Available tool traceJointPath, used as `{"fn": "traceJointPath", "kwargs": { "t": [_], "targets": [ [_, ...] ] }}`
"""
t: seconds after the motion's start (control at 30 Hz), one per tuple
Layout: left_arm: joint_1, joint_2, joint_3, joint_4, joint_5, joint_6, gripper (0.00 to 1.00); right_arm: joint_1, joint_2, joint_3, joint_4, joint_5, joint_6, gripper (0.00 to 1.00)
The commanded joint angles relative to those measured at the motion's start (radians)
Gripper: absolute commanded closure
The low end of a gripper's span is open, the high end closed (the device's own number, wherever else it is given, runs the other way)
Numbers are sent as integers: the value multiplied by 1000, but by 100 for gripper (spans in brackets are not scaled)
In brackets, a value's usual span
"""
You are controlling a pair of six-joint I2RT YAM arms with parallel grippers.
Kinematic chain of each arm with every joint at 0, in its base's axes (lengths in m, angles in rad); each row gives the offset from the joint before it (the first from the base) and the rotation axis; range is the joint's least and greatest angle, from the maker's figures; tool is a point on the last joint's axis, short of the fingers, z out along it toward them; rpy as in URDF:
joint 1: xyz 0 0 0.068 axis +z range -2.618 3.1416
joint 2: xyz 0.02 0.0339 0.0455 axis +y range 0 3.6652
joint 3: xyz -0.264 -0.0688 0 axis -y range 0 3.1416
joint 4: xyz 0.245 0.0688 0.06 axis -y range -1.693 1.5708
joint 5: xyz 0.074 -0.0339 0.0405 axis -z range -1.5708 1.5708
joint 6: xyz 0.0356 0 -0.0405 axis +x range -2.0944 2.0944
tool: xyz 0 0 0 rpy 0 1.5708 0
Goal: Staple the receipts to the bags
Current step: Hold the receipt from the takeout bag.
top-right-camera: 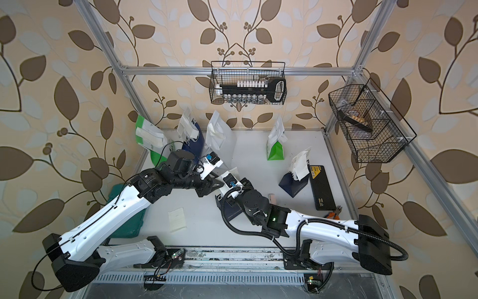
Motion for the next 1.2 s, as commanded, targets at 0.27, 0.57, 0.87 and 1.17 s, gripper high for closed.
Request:
{"fn": "traceJointPath", "kwargs": {
  "t": [0.27, 0.57, 0.87, 1.17],
  "targets": [
    [8, 8, 33, 7, -9, 11, 64, -18, 2, -22, 37, 24, 25, 100],
    [7, 10, 32, 7, -19, 11, 66, -18, -5, -59, 48, 33, 47, 100],
    [8, 20, 39, 2, -21, 11, 71, -25, 3, -53, 68, 36, 43, 100],
    [7, 22, 36, 8, -25, 9, 79, -42, 15, -65, 65, 22, 67, 100]
  ]
}}
